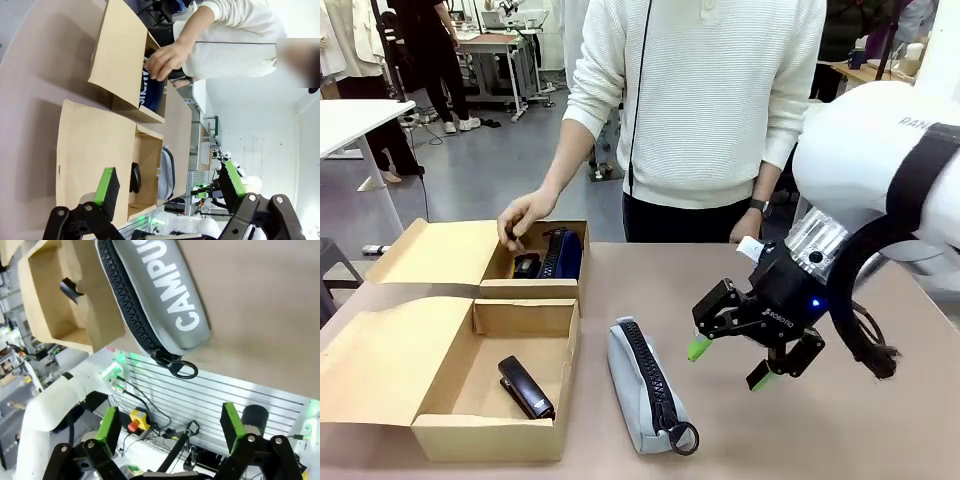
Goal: Place items inside the box.
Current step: Pick up a Pencil pouch or Stapler and place it inside the Mailer Box closest to the robot.
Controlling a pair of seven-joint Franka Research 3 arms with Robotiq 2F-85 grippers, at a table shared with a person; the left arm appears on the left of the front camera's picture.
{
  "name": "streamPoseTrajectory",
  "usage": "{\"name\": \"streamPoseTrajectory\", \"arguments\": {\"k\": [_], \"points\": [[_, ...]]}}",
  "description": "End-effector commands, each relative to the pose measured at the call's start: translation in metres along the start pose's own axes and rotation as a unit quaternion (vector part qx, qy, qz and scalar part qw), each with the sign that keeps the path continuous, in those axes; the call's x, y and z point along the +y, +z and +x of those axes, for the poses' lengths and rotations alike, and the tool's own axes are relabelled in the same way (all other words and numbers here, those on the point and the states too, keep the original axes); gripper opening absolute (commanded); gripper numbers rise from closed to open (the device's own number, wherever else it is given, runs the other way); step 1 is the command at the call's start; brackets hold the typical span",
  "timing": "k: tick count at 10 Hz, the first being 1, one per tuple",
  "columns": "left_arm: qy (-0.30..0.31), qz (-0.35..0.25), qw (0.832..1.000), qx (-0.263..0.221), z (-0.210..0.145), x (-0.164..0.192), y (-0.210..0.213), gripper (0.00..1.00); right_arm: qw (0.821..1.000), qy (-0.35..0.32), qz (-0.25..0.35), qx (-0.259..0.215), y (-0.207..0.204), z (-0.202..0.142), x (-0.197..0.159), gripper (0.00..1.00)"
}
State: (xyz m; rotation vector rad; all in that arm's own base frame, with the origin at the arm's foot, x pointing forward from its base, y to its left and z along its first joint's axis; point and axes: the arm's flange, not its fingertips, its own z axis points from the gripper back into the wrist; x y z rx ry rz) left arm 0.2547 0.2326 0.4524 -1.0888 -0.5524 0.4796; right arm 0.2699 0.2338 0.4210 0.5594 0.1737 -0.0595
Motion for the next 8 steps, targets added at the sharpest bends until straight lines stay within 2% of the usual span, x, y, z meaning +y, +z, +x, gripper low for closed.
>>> {"name": "streamPoseTrajectory", "arguments": {"k": [1, 2, 3, 4, 5, 8], "points": [[-0.009, -0.014, 1.000, -0.006, -0.001, -0.001, 0.001, 1.00, 1.000, -0.005, 0.010, -0.017, 0.019, 0.000, -0.001, 1.00], [-0.009, -0.014, 1.000, -0.006, -0.001, -0.001, 0.001, 1.00, 1.000, 0.000, 0.000, 0.000, 0.000, 0.000, 0.000, 1.00], [-0.009, -0.014, 1.000, -0.006, -0.001, -0.001, 0.001, 1.00, 0.995, -0.002, -0.101, 0.028, -0.015, -0.004, 0.009, 1.00], [-0.009, -0.014, 1.000, -0.006, -0.001, -0.001, 0.001, 1.00, 0.989, 0.032, -0.143, 0.019, -0.034, 0.004, 0.032, 1.00], [-0.009, -0.014, 1.000, -0.006, -0.001, -0.001, 0.001, 1.00, 0.980, 0.108, -0.165, 0.028, -0.045, 0.014, 0.054, 1.00], [-0.009, -0.014, 1.000, -0.006, -0.001, -0.001, 0.001, 1.00, 0.958, 0.176, -0.223, 0.040, -0.078, 0.035, 0.093, 1.00]]}}
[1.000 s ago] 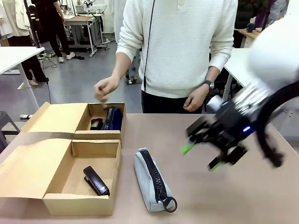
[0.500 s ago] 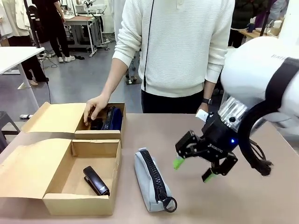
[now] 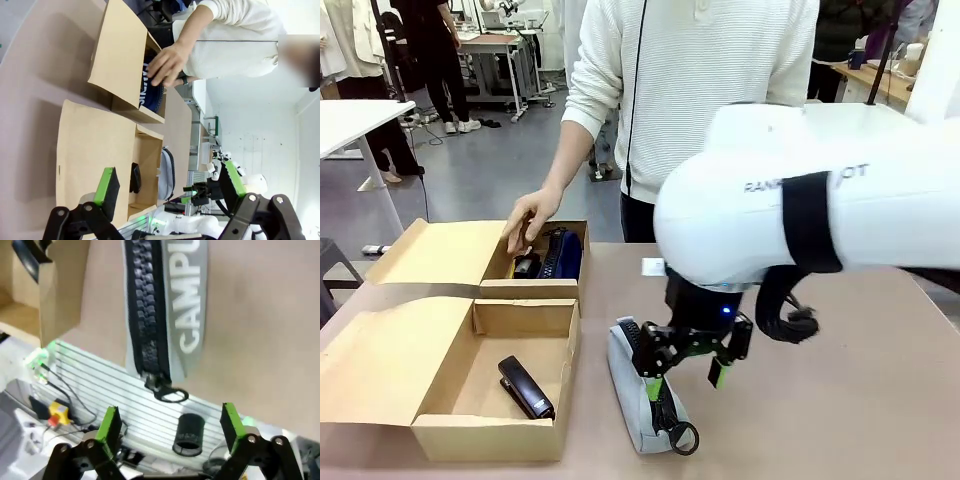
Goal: Place items inside the box.
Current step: Pick up a Pencil pouch or Stapler and place it inside the Mailer Box closest to the robot.
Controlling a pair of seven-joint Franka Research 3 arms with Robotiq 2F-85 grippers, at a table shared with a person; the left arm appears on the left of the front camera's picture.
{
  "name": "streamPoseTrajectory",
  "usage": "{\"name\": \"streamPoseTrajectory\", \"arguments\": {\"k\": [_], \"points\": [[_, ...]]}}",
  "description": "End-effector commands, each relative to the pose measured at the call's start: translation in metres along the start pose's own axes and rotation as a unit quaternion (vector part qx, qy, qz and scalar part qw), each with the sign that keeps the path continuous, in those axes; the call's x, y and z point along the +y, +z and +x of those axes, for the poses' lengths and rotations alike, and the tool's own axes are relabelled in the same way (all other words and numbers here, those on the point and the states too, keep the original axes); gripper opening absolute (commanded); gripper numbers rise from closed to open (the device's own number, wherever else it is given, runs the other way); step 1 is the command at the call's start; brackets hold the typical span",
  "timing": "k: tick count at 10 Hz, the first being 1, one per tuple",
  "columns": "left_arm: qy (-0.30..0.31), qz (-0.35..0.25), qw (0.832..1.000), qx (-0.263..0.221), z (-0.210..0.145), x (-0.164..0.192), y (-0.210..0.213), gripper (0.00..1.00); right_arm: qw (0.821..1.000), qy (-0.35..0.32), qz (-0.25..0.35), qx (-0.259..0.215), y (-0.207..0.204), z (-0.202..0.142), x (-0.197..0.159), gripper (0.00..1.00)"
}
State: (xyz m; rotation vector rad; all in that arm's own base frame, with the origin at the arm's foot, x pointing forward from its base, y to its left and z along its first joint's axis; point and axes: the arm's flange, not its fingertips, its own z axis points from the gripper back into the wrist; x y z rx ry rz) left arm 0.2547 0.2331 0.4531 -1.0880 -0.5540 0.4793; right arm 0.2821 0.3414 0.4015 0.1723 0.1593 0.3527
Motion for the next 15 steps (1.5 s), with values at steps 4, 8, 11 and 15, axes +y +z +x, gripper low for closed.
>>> {"name": "streamPoseTrajectory", "arguments": {"k": [4, 8, 11, 15], "points": [[-0.008, -0.014, 1.000, -0.005, -0.001, 0.000, 0.000, 1.00, 0.999, -0.024, -0.034, -0.018, -0.044, 0.067, 0.035, 1.00], [-0.008, -0.014, 1.000, -0.005, -0.001, 0.000, 0.000, 1.00, 0.993, -0.076, -0.092, -0.009, -0.084, 0.083, 0.044, 1.00], [-0.008, -0.014, 1.000, -0.005, -0.001, 0.000, 0.000, 1.00, 0.990, -0.095, -0.102, -0.016, -0.097, 0.085, 0.042, 1.00], [-0.008, -0.014, 1.000, -0.005, -0.001, 0.000, 0.000, 1.00, 0.990, -0.098, -0.101, -0.018, -0.098, 0.084, 0.038, 1.00]]}}
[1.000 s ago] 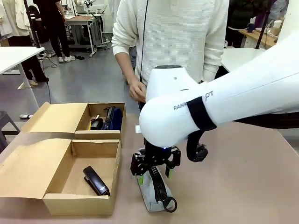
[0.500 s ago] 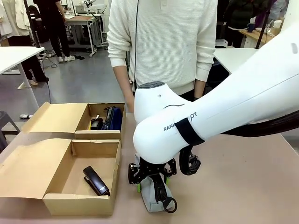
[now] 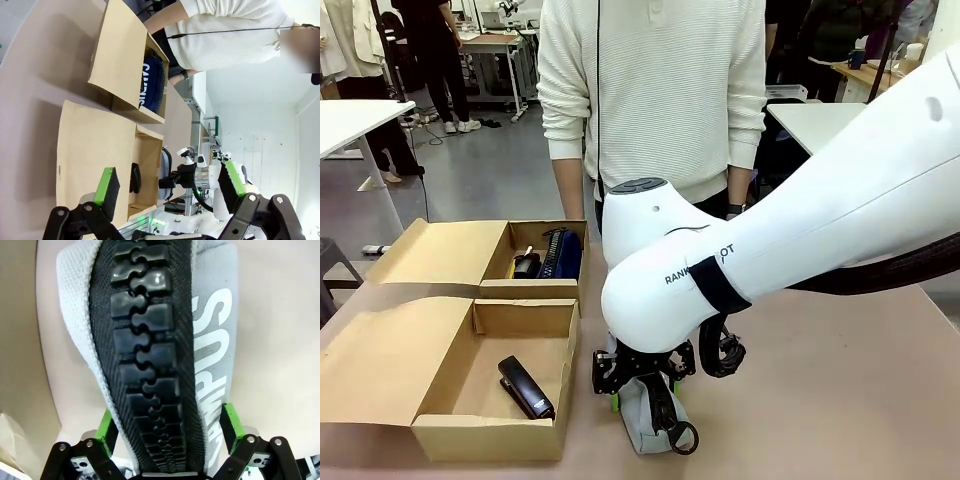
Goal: Place items inside the box.
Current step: Pick up a Pencil pouch or Stapler and place it inside the Mailer Box closest to the robot.
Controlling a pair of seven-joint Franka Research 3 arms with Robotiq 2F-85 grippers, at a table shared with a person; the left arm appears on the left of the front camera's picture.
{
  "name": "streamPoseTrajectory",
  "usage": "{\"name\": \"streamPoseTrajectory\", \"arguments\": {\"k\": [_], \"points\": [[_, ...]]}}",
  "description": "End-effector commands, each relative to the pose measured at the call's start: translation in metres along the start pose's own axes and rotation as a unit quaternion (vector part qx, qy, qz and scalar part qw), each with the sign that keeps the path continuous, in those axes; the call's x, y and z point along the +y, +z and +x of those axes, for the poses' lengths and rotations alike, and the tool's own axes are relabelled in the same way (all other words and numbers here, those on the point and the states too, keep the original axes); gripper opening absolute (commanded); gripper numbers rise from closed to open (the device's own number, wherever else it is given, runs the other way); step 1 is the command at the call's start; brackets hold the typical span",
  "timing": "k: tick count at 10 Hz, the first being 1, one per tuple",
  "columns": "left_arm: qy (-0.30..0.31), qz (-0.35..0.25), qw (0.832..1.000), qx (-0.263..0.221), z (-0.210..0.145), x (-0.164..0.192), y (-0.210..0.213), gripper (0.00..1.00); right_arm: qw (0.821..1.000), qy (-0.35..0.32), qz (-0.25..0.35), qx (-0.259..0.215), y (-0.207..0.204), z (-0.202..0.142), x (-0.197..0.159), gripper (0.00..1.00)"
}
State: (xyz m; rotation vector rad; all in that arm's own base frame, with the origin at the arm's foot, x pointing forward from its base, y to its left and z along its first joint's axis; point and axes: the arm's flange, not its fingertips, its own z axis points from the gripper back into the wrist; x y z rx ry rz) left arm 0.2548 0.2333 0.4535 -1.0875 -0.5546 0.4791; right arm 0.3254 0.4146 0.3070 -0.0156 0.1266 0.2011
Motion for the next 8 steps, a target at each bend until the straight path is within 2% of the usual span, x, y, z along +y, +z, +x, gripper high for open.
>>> {"name": "streamPoseTrajectory", "arguments": {"k": [1, 2, 3, 4, 5, 7, 8], "points": [[-0.008, -0.014, 1.000, -0.005, -0.0016, 0.0001, -0.0001, 1.00, 1.000, -0.019, -0.011, -0.010, -0.0029, 0.0051, 0.0037, 1.00], [-0.008, -0.014, 1.000, -0.005, -0.0016, 0.0001, -0.0001, 1.00, 1.000, -0.011, -0.009, -0.004, -0.0037, 0.0025, 0.0025, 0.86], [-0.008, -0.014, 1.000, -0.005, -0.0016, 0.0001, -0.0001, 1.00, 1.000, -0.007, -0.009, 0.003, -0.0035, 0.0018, 0.0017, 0.40], [-0.008, -0.014, 1.000, -0.005, -0.0016, 0.0001, -0.0001, 1.00, 1.000, -0.010, -0.008, 0.001, -0.0031, 0.0028, 0.0021, 0.27], [-0.008, -0.014, 1.000, -0.005, -0.0016, 0.0001, -0.0001, 1.00, 1.000, -0.011, -0.008, -0.001, -0.0025, 0.0033, 0.0021, 0.00], [-0.008, -0.014, 1.000, -0.005, -0.0016, 0.0001, -0.0001, 1.00, 1.000, -0.012, -0.009, -0.001, -0.0032, 0.0004, 0.0004, 0.00], [-0.008, -0.014, 1.000, -0.005, -0.0016, 0.0001, -0.0001, 1.00, 1.000, -0.016, -0.008, -0.001, -0.0029, 0.0012, 0.0002, 0.03]]}}
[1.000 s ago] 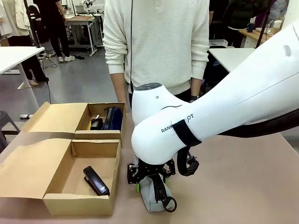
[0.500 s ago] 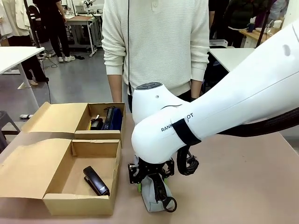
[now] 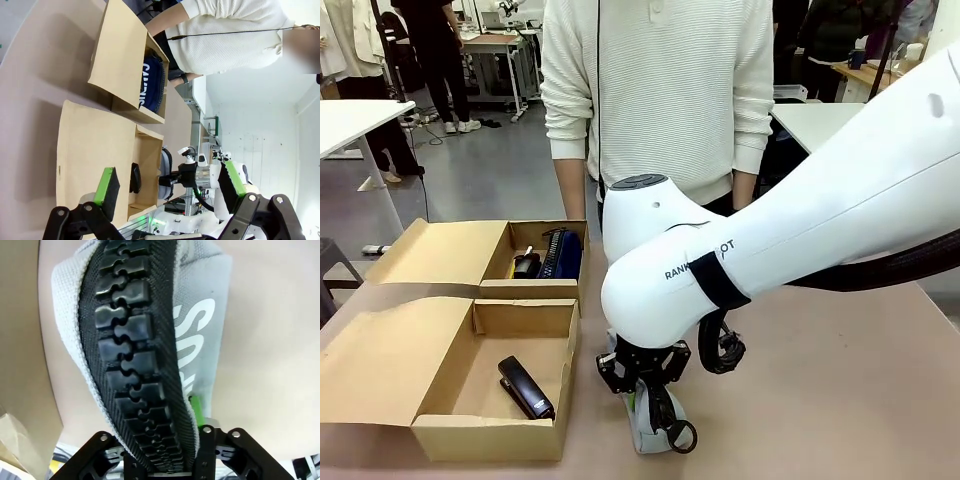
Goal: Place items inside the box.
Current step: Pick up a Pencil pouch or Stapler and place it inside the Mailer Box closest to the robot.
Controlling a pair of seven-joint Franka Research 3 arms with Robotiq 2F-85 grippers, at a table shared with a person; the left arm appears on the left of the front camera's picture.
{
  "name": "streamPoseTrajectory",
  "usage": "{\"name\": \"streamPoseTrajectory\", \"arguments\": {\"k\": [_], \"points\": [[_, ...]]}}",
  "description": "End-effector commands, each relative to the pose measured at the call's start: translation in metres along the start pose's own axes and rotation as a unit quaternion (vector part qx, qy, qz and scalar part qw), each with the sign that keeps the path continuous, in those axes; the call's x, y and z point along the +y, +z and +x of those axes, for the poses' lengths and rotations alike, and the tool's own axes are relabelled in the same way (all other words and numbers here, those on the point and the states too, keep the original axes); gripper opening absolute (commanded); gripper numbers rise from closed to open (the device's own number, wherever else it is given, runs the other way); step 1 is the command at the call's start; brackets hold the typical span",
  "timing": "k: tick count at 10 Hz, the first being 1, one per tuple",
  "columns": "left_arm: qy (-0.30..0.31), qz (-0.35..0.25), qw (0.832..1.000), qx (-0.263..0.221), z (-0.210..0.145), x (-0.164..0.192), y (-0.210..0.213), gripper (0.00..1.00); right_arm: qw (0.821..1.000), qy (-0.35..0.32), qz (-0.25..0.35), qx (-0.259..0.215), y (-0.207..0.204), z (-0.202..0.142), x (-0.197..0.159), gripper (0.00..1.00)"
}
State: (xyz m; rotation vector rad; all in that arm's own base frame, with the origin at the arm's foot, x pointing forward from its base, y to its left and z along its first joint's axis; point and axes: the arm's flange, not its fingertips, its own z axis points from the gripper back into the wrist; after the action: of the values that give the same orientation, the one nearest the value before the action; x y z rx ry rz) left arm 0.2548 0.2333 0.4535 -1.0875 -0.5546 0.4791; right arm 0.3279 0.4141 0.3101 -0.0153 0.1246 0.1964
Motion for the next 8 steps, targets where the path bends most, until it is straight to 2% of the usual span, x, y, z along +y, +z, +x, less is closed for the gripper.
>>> {"name": "streamPoseTrajectory", "arguments": {"k": [1, 5, 8], "points": [[-0.008, -0.014, 1.000, -0.005, -0.002, 0.000, 0.000, 1.00, 1.000, -0.018, -0.009, -0.002, -0.005, 0.000, 0.001, 0.00], [-0.008, -0.014, 1.000, -0.005, -0.002, 0.000, 0.000, 1.00, 0.999, -0.043, 0.003, -0.009, 0.007, -0.007, -0.005, 0.00], [-0.008, -0.014, 1.000, -0.005, -0.002, 0.000, 0.000, 1.00, 0.991, -0.119, 0.062, -0.019, 0.060, -0.042, -0.020, 0.00]]}}
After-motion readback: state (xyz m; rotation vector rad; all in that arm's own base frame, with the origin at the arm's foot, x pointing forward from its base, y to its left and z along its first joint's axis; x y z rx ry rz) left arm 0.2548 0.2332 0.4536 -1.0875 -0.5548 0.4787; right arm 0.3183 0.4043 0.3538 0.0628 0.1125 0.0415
